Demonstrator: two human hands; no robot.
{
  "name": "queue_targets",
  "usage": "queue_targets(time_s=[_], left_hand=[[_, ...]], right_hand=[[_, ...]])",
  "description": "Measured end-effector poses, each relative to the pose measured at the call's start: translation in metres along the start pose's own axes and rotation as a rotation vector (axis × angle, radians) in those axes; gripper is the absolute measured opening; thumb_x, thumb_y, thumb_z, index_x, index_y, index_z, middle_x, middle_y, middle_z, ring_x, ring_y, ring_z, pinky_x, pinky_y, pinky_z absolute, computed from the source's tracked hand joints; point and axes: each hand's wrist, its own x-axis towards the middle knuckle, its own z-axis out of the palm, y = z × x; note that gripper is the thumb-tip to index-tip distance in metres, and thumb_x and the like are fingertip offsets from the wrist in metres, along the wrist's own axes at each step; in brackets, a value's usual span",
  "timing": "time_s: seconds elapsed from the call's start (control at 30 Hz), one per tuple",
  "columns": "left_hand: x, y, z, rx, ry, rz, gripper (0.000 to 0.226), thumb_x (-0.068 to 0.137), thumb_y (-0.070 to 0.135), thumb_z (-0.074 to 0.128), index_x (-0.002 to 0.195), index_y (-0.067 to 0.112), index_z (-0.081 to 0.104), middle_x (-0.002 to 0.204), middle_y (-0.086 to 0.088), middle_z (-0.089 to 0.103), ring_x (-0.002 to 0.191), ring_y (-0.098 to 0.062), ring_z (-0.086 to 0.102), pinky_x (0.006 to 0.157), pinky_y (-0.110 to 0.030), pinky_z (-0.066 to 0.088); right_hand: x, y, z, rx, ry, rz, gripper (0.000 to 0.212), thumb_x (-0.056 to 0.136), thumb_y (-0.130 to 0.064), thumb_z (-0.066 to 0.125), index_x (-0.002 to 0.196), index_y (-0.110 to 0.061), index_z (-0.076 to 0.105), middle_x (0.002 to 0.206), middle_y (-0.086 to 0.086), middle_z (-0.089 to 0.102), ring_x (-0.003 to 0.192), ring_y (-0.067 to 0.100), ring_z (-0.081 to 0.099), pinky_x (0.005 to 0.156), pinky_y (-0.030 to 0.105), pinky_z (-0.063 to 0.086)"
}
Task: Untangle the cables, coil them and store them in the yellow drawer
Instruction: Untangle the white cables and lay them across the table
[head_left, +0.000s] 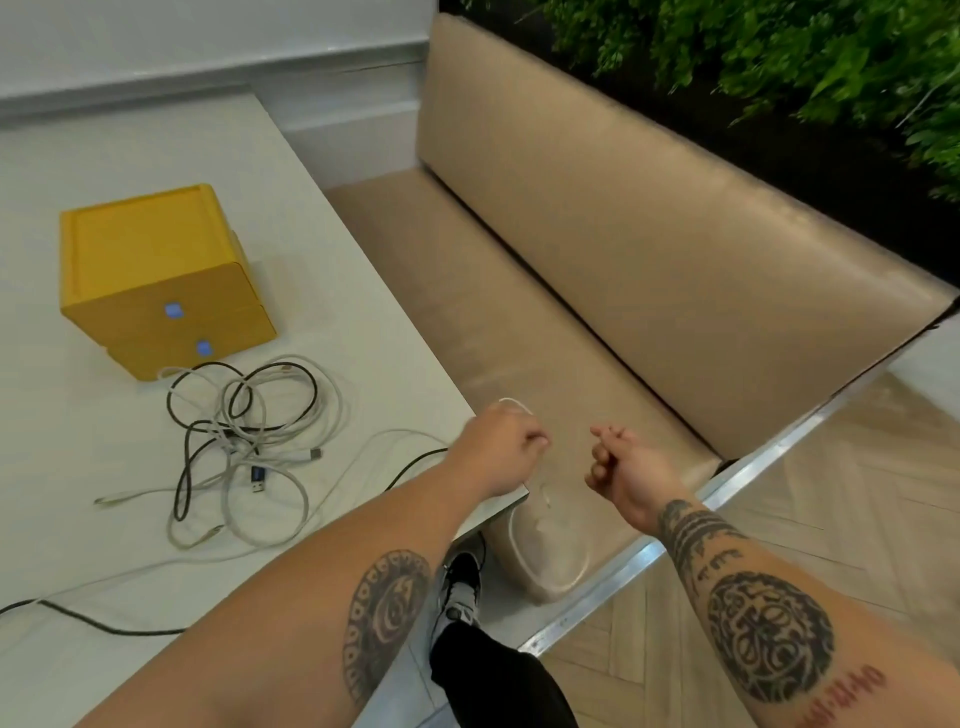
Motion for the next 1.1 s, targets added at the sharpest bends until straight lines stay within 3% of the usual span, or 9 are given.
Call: queue_targets(time_s=[0.13,0.27,0.37,0.5,0.6,0.77,0.93,1.03,1.1], left_hand=[[-0.032,-0.057,-0.012,0.074,0.299,-0.076,0.026,0.089,0.02,0.058,0.113,0.022,0.065,0.115,0.002,0.06,0.113,-0.023,0.048,0.095,-0.04,0.043],[-0.054,-0.086,-0.023,0.199,0.478,-0.246,0.044,0.081,0.024,0.062,0.124,0.022,0.056,0.137,0.001,0.048,0.129,-0.025,0.038,0.108,-0.044,0.024],[-0.066,-0.106,-0.03,0.245,0.392,-0.363,0.055,0.084,0.033,0.056,0.137,0.022,0.047,0.152,0.0,0.038,0.142,-0.024,0.029,0.118,-0.05,0.009],[-0.083,-0.111,-0.035,0.313,0.252,-0.292,0.054,0.092,0.043,0.043,0.142,0.023,0.045,0.142,0.004,0.051,0.131,-0.023,0.039,0.107,-0.044,0.022],[-0.101,-0.112,-0.043,0.202,0.355,-0.127,0.051,0.091,0.039,0.037,0.136,0.018,0.053,0.135,0.002,0.057,0.124,-0.024,0.045,0.103,-0.043,0.034],[-0.145,-0.132,-0.061,0.13,0.56,-0.016,0.038,0.093,0.026,0.043,0.124,0.013,0.061,0.122,-0.002,0.062,0.111,-0.022,0.05,0.101,-0.034,0.037],[-0.209,-0.162,-0.082,0.199,0.736,-0.261,0.04,0.089,0.024,0.041,0.121,0.018,0.064,0.123,0.001,0.063,0.109,-0.024,0.05,0.094,-0.037,0.039],[-0.248,-0.174,-0.088,0.194,0.714,-0.402,0.041,0.084,0.018,0.038,0.115,0.021,0.064,0.123,0.005,0.062,0.11,-0.024,0.049,0.087,-0.035,0.033],[-0.27,-0.184,-0.091,0.192,0.626,-0.5,0.045,0.084,0.02,0.036,0.12,0.024,0.063,0.133,0.008,0.058,0.122,-0.023,0.047,0.094,-0.036,0.031]], right_hand=[[-0.002,0.03,-0.001,-0.35,0.07,0.045,0.014,0.099,-0.029,0.058,0.101,-0.015,0.059,0.069,-0.001,0.048,0.055,0.013,0.042,0.056,0.028,0.04],[-0.003,0.038,0.036,-0.546,0.012,-0.138,0.014,0.097,-0.023,0.058,0.112,-0.025,0.061,0.108,-0.004,0.061,0.099,0.018,0.058,0.082,0.031,0.043],[-0.001,0.03,0.076,-0.614,-0.078,-0.253,0.038,0.096,-0.017,0.057,0.133,-0.026,0.055,0.135,-0.002,0.052,0.125,0.016,0.05,0.097,0.029,0.038],[0.011,0.017,0.116,-1.132,-0.31,-0.462,0.066,0.095,-0.029,0.061,0.154,-0.03,0.033,0.161,-0.002,0.029,0.149,0.02,0.023,0.121,0.038,0.022],[0.018,0.026,0.13,-1.615,-0.455,-0.479,0.063,0.097,-0.054,0.051,0.154,-0.044,0.026,0.167,-0.009,0.01,0.152,0.026,0.013,0.123,0.047,0.016],[0.002,0.04,0.134,-1.829,-0.153,-0.713,0.035,0.104,-0.046,0.034,0.126,-0.042,0.061,0.133,-0.011,0.052,0.125,0.019,0.041,0.1,0.04,0.026],[-0.017,0.039,0.149,-1.865,-0.129,-0.65,0.034,0.102,-0.031,0.037,0.123,-0.035,0.064,0.121,-0.006,0.058,0.119,0.02,0.05,0.097,0.041,0.032],[-0.029,0.037,0.156,-1.862,-0.137,-0.548,0.052,0.09,-0.017,0.042,0.137,-0.036,0.053,0.137,-0.006,0.052,0.128,0.019,0.048,0.105,0.041,0.028],[-0.039,0.042,0.16,-1.75,-0.233,-0.518,0.066,0.085,-0.021,0.046,0.149,-0.036,0.038,0.154,-0.008,0.037,0.141,0.02,0.035,0.116,0.042,0.024]])
